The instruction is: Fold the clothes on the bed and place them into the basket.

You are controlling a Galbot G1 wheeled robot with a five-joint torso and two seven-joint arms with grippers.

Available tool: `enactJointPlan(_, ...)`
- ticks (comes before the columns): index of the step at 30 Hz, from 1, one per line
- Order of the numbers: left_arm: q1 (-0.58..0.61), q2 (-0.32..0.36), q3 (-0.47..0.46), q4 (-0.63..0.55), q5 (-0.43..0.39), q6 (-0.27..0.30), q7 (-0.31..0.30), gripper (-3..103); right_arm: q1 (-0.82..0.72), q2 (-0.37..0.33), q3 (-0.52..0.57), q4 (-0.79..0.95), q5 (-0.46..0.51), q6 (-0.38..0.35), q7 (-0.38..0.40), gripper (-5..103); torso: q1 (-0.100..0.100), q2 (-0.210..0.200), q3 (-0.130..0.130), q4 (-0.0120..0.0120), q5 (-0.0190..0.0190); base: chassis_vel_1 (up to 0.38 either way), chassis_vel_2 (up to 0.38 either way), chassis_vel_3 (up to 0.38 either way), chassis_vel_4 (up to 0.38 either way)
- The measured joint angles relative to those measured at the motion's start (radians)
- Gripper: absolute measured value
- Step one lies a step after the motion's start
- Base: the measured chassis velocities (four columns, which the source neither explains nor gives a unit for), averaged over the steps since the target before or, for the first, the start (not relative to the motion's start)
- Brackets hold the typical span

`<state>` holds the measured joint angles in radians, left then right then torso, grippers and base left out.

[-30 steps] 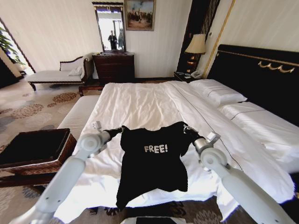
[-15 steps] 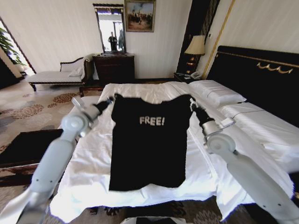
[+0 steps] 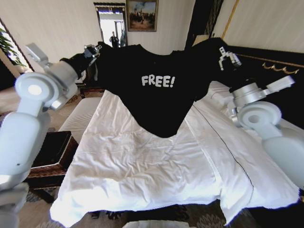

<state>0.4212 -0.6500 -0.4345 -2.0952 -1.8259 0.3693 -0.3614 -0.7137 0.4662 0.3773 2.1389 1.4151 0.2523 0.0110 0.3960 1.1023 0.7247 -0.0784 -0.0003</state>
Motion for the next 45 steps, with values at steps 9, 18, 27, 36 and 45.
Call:
enactJointPlan(9, 0.166, 0.129, -0.243, -0.308, -0.199, -0.004, -0.062, 0, -0.200, -0.006, 0.164, 0.233, -0.035, -0.016, 0.092, 0, 0.000, 0.000, 0.000, -0.0003, 0.0007, 0.000, 0.000, 0.000, 0.000)
enactJointPlan(18, 0.110, 0.263, -0.470, -0.333, -0.454, 0.034, -0.086, 0, -0.147, -0.149, 0.438, 0.375, 0.257, -0.097, 0.211, 0, 0.000, 0.000, 0.000, 0.0009, -0.0004, 0.000, 0.000, 0.000, 0.000)
enactJointPlan(27, 0.235, 0.079, -0.154, -0.148, -0.225, 0.285, -0.227, 0, -0.179, 0.009, 0.062, 0.227, 0.121, -0.346, 0.481, 0, 0.000, 0.000, 0.000, 0.0005, 0.0001, 0.000, 0.000, 0.000, 0.000)
enactJointPlan(36, 0.251, -0.330, 0.377, 0.406, 0.440, 0.271, -0.088, 0, -0.107, 0.350, -0.433, -0.355, -0.115, -0.388, 0.514, 0, 0.001, -0.001, 0.001, 0.0001, 0.0004, 0.000, 0.000, 0.000, 0.000)
enactJointPlan(45, 0.229, -0.463, 0.379, 0.624, 0.594, 0.187, -0.013, 0, -0.038, 0.452, -0.493, -0.616, -0.263, -0.308, 0.414, 0, 0.000, 0.000, 0.000, 0.0007, 0.0004, 0.000, 0.000, 0.000, 0.000)
